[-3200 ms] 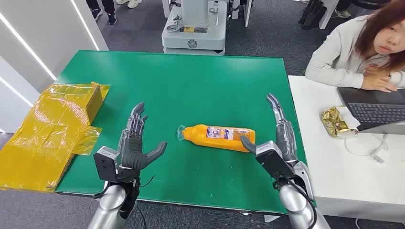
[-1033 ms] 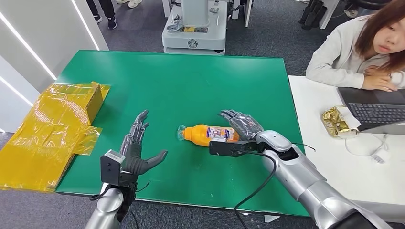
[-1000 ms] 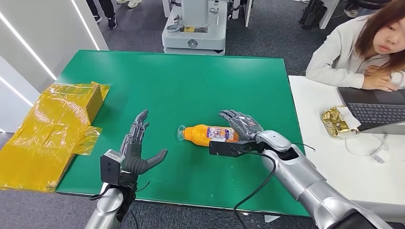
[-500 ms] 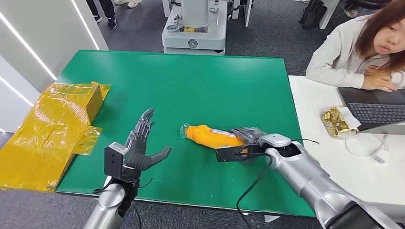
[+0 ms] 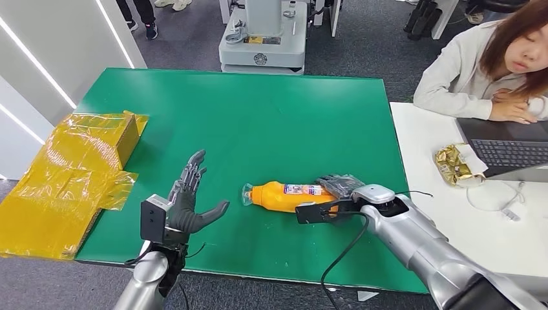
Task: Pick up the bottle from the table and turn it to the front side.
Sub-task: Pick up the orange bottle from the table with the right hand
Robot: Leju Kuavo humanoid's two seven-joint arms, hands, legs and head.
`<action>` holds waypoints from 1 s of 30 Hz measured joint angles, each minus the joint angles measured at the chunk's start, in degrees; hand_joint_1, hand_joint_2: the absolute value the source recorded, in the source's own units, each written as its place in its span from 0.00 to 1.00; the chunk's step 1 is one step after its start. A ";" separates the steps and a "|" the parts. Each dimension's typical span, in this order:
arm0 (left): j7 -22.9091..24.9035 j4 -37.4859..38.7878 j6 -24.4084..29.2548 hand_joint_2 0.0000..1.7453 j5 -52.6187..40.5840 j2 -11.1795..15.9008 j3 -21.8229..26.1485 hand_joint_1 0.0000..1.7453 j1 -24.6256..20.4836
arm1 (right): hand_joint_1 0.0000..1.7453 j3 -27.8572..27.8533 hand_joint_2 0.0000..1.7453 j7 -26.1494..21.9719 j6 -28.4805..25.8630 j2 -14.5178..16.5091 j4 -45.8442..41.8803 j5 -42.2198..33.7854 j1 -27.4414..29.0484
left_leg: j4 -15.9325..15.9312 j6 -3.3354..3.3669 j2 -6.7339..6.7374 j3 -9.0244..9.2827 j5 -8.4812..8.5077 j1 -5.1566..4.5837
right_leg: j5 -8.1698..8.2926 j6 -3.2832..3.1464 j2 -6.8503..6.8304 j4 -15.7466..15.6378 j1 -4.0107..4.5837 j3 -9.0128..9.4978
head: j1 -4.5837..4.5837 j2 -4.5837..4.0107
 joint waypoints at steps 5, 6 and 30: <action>-0.58 0.01 0.73 1.00 -0.17 0.18 0.01 0.00 0.60 | 0.16 0.33 1.00 -1.14 -4.76 0.02 0.14 -0.07 0.77 | 0.00 0.00 -0.01 -0.02 0.00 0.00 | 0.00 0.00 -0.01 0.00 0.00 0.00 | -0.01 0.00; -0.63 0.02 0.74 1.00 -0.20 0.19 0.01 0.00 0.66 | 0.22 0.37 1.00 -1.38 -5.41 0.04 0.21 -0.06 0.86 | 0.00 0.00 -0.01 -0.02 0.00 0.00 | 0.00 0.00 -0.01 0.00 0.00 0.00 | -0.01 0.00; -1.20 0.52 1.21 1.00 -0.46 0.17 0.01 0.00 0.98 | 0.97 0.31 1.00 -5.02 -10.32 2.15 2.45 -1.03 1.30 | 0.00 0.00 -0.01 -0.02 0.00 0.00 | 0.00 0.00 -0.01 0.00 0.00 -0.01 | -0.01 0.00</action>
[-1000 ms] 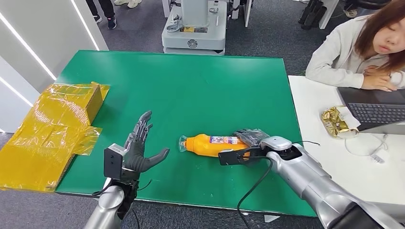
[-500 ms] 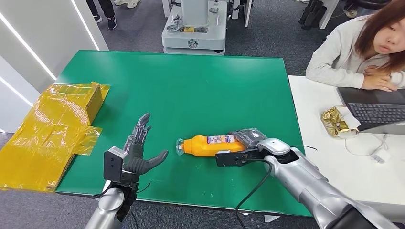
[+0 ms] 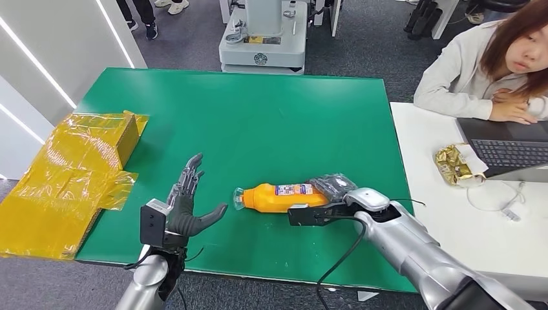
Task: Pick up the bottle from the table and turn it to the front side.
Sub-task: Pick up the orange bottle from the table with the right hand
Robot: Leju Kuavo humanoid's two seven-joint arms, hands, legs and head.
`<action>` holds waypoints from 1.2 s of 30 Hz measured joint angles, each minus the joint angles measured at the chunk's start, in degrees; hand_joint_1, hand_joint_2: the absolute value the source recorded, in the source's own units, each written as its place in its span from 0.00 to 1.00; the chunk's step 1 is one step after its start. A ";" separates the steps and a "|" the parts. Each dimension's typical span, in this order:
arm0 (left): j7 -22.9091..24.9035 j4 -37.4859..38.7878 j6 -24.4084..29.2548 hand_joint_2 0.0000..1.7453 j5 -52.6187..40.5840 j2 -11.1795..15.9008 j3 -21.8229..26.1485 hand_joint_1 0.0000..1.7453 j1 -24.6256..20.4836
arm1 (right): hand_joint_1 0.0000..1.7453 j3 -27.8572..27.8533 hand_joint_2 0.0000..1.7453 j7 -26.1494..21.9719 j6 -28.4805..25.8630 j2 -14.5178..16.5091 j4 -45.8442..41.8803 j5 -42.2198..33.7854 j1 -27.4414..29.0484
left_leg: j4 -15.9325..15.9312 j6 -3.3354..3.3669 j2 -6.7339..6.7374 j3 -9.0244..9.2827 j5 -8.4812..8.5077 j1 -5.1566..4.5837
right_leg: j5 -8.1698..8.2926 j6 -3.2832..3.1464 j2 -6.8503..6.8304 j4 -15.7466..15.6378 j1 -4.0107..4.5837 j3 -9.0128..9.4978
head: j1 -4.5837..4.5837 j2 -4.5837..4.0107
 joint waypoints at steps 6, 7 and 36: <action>-0.04 -0.04 0.10 1.00 -0.54 -0.04 0.01 0.00 0.88 | 1.00 -3.11 1.00 -3.89 -3.33 -0.46 -0.71 -5.12 2.94 | 0.00 0.00 0.00 0.00 -0.01 0.00 | 0.00 0.00 0.00 -0.01 0.00 0.00 | 0.01 0.00; -0.09 -0.04 0.13 1.00 -0.62 -0.04 0.01 0.00 1.04 | 1.00 -3.88 1.00 -4.63 -3.84 -0.57 -0.98 -5.99 3.55 | 0.00 0.00 0.00 0.00 -0.01 0.00 | 0.00 0.00 0.00 -0.01 0.00 0.00 | 0.00 0.00; 0.84 0.33 -8.76 1.00 9.48 -0.54 1.71 0.00 0.27 | 1.00 -24.24 1.00 -21.11 -22.95 -1.58 -13.74 -26.77 21.71 | 0.00 0.01 -0.02 -0.03 -0.01 0.00 | -0.01 0.01 -0.06 -0.02 0.00 -0.01 | 0.01 0.00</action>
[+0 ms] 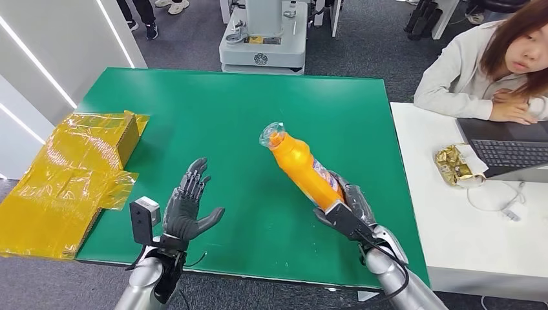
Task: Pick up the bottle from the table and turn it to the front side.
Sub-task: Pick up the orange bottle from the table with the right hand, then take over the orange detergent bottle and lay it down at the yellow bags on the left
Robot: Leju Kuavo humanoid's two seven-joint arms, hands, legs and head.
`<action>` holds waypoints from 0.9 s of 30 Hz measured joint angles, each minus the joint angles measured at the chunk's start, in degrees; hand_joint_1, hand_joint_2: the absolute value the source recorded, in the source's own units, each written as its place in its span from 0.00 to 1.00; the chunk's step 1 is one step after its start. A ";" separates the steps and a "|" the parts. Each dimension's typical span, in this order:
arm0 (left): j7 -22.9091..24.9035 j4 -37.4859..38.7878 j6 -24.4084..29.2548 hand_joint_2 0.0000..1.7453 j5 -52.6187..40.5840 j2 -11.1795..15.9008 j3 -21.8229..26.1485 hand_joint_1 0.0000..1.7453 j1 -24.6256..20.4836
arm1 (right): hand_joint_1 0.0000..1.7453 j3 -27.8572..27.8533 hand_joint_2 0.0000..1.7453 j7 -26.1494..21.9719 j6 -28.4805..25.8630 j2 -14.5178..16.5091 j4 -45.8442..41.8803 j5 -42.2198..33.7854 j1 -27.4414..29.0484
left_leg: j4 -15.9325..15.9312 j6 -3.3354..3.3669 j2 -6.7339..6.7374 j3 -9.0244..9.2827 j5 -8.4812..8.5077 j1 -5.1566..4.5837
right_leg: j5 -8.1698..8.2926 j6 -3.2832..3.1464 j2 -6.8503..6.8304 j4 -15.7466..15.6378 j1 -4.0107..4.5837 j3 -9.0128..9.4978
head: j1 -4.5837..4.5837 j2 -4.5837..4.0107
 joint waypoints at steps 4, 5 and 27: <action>-0.12 1.68 -1.01 1.00 1.18 0.11 -0.01 0.00 -2.61 | 1.00 -2.43 1.00 -1.16 -2.00 0.00 -4.02 -0.88 3.35 | 0.00 0.00 0.00 0.00 0.00 0.00 | 0.01 0.00 0.00 0.01 0.00 0.00 | -0.01 0.00; -0.12 2.05 -1.31 1.00 1.42 0.15 -0.03 0.00 -3.21 | 1.00 -2.83 1.00 -1.30 -2.24 0.00 -4.96 -0.90 3.99 | 0.00 0.00 0.01 0.00 0.00 0.00 | 0.01 0.00 0.00 0.01 0.00 0.00 | -0.01 0.00; 1.84 8.10 -5.58 1.00 4.83 0.63 -2.98 0.00 -18.40 | 1.00 -3.58 1.00 -4.08 -2.31 3.78 -9.49 -1.93 2.86 | 0.00 0.01 0.01 -0.01 0.03 0.00 | 0.03 0.01 0.02 0.04 0.00 -0.01 | -0.01 0.00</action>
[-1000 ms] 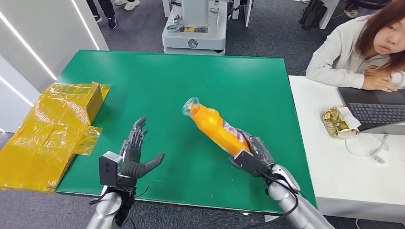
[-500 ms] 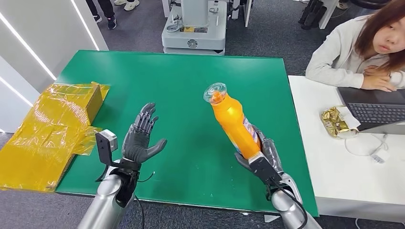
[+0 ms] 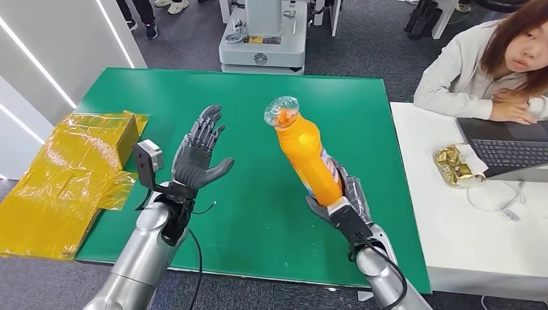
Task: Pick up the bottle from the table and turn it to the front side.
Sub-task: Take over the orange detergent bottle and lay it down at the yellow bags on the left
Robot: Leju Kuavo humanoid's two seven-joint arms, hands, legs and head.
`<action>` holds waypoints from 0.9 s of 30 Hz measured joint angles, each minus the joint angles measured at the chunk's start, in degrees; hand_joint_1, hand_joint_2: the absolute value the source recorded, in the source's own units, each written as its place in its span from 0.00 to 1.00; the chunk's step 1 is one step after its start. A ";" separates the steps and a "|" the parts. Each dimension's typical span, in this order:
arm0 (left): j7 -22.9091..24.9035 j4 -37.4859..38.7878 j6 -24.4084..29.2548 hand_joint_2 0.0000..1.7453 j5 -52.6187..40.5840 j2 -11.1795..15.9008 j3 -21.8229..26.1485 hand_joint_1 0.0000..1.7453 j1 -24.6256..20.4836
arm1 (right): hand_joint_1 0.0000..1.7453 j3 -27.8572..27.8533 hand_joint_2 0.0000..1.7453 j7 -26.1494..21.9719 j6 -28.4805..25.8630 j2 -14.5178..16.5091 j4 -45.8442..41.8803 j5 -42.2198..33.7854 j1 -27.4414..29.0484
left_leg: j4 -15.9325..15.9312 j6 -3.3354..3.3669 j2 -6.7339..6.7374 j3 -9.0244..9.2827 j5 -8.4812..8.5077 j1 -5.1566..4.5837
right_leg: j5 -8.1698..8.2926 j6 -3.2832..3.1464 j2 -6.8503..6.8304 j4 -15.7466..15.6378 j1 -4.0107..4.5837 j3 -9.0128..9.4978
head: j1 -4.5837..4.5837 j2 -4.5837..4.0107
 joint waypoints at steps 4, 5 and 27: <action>0.96 0.68 -0.55 1.00 0.98 -0.12 -0.91 0.00 -2.61 | 1.00 1.47 1.00 0.44 0.86 1.92 0.97 2.17 -2.65 | 0.00 0.00 0.07 -0.01 0.00 0.00 | 0.01 0.00 0.09 0.03 0.00 -0.03 | -0.01 0.00; 1.38 0.70 -0.62 1.00 1.21 -0.21 -1.23 0.00 -3.35 | 1.00 2.15 1.00 0.66 1.05 2.63 1.46 2.92 -3.72 | 0.00 -0.01 0.08 0.00 0.01 0.00 | 0.01 0.00 0.11 0.03 0.00 -0.03 | -0.01 0.00; 5.32 -0.52 -1.61 1.00 2.97 -0.99 -3.39 0.00 -6.55 | 1.00 6.27 1.00 3.79 1.08 9.90 7.08 4.88 -14.03 | 0.01 -0.04 0.03 0.00 0.05 0.00 | 0.01 0.00 0.07 0.03 0.00 -0.02 | -0.01 0.00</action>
